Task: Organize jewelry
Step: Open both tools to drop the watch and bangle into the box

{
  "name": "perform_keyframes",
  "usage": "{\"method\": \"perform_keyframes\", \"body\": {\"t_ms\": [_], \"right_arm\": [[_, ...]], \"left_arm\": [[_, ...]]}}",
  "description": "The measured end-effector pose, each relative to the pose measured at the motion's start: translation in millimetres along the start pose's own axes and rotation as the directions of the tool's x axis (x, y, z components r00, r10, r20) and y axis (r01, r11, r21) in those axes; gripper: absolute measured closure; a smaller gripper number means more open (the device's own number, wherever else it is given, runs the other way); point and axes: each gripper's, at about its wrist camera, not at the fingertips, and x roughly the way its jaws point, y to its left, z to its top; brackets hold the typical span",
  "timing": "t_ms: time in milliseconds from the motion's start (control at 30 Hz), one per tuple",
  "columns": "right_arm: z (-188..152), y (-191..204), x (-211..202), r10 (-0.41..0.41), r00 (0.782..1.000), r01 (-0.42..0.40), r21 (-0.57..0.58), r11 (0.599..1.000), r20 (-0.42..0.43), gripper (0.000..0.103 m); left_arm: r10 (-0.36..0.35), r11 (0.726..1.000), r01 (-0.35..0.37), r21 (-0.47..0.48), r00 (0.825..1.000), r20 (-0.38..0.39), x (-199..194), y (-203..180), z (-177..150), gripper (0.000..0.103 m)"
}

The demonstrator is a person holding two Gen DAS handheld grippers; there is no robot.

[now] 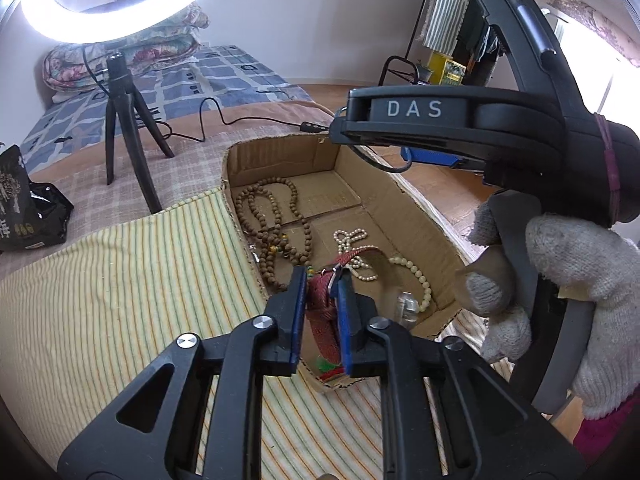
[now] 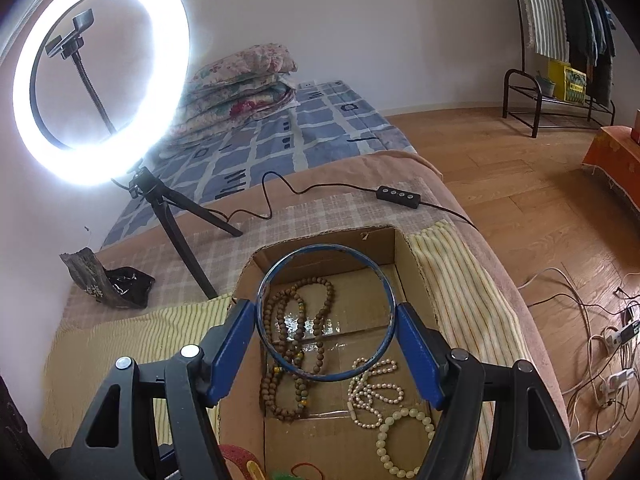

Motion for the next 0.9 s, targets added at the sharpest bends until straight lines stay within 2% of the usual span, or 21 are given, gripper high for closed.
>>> {"method": "perform_keyframes", "body": {"t_ms": [33, 67, 100, 200, 333, 900], "right_arm": [[0, -1, 1, -0.005, 1.000, 0.005, 0.004, 1.000, -0.001, 0.027], [0, -2, 1, -0.014, 1.000, 0.014, 0.008, 1.000, -0.002, 0.021], [0, -3, 0, -0.021, 1.000, 0.021, 0.011, 1.000, 0.002, 0.017], [2, -5, -2, -0.031, 0.999, 0.031, 0.024, 0.999, 0.007, 0.014], [2, -3, -8, -0.061, 0.998, 0.060, 0.023, 0.998, 0.031, 0.002], [-9, 14, -48, -0.158, 0.983, 0.163, -0.053, 0.985, 0.096, 0.000]], "left_arm": [[-0.002, 1.000, 0.002, 0.002, 1.000, 0.001, 0, -1, 0, 0.075], [0.002, 1.000, -0.002, 0.005, 1.000, 0.007, 0, -2, 0, 0.060], [0.001, 1.000, -0.001, 0.009, 1.000, 0.015, -1, -3, 0, 0.050], [0.017, 1.000, -0.017, 0.017, 1.000, 0.023, -4, -5, 0, 0.037], [0.021, 0.999, -0.021, 0.024, 1.000, 0.015, -5, -6, -1, 0.035], [0.087, 0.995, -0.087, 0.051, 0.996, -0.005, -42, 13, -16, 0.031]]}}
